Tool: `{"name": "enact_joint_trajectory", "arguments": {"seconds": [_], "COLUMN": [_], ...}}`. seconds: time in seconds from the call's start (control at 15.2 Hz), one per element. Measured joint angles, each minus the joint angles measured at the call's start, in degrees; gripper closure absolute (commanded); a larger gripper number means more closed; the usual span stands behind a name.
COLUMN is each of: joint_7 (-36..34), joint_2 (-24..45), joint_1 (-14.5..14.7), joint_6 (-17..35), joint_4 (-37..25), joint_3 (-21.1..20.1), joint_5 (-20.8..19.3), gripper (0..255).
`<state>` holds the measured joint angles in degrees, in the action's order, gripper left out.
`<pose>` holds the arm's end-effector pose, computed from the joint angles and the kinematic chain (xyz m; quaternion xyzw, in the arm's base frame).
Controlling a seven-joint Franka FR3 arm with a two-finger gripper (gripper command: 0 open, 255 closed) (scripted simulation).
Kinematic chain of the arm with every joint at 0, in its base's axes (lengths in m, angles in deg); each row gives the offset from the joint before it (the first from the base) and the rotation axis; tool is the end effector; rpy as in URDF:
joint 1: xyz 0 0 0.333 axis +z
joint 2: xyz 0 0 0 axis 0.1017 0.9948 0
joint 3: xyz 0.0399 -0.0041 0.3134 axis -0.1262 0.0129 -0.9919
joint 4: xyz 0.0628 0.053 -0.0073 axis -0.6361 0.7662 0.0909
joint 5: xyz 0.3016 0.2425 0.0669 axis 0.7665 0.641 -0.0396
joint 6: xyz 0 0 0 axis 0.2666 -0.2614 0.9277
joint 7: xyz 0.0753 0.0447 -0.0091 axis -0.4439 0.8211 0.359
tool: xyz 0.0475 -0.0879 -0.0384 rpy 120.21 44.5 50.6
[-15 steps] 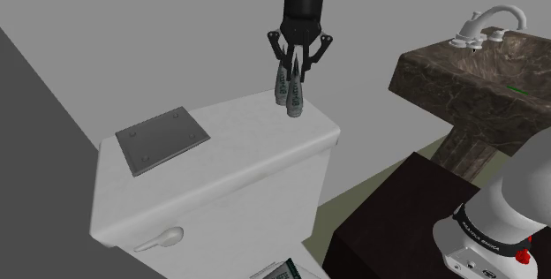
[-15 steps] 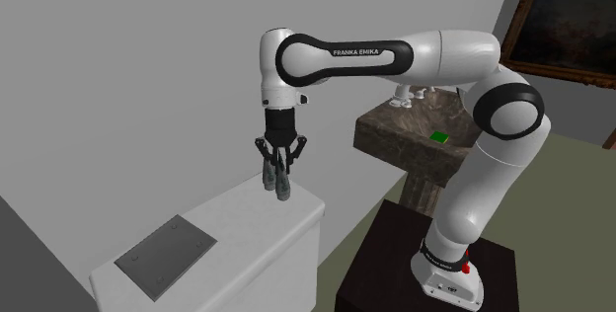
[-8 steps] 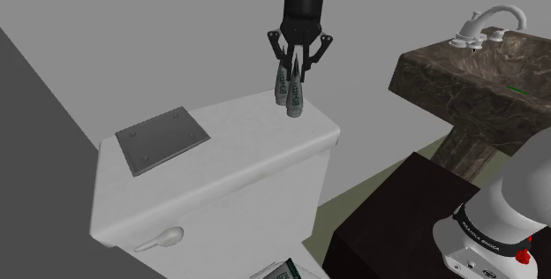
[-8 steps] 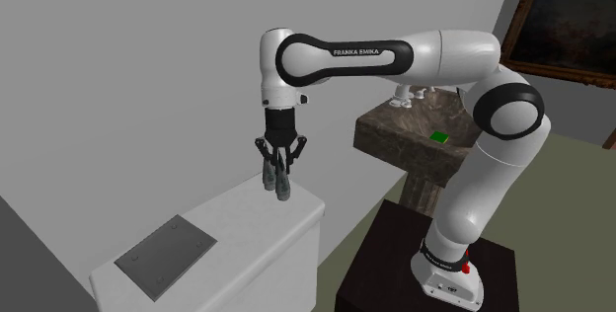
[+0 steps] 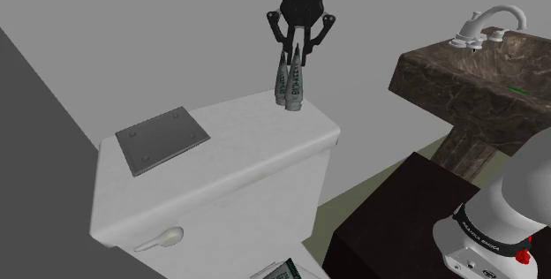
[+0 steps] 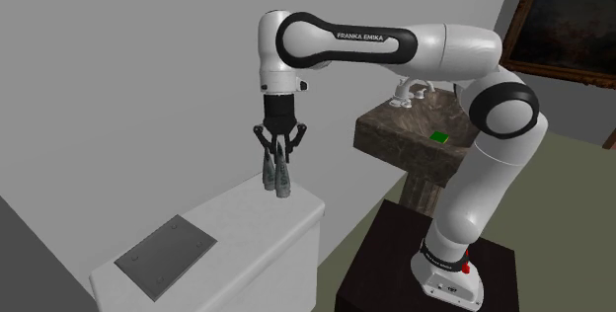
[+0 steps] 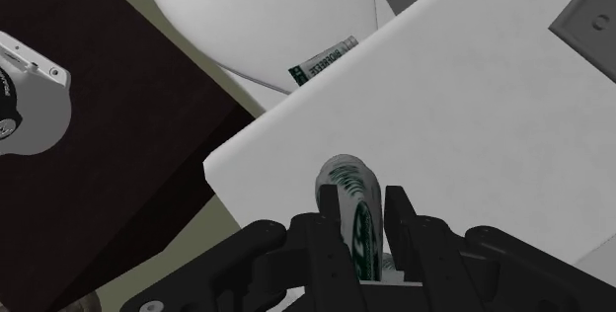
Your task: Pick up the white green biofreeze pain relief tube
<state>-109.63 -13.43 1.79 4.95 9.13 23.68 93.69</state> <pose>0.4722 0.2068 0.6242 -0.8988 0.4067 0.1410 0.0825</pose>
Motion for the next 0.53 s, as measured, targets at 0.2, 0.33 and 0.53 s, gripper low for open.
{"name": "enact_joint_trajectory", "arguments": {"seconds": [0.2, 0.33, 0.53], "joint_7": [-0.68, -1.33, -2.3], "joint_2": [0.56, 1.13, 2.27], "joint_1": [-0.08, -0.05, 0.04], "joint_6": [-2.3, -3.81, -5.77], "joint_4": [-2.9, -5.09, -8.3], "joint_3": [0.1, 0.05, -0.09], "joint_5": [-0.14, -0.26, -0.54], "gripper": [255, 255, 255]}}
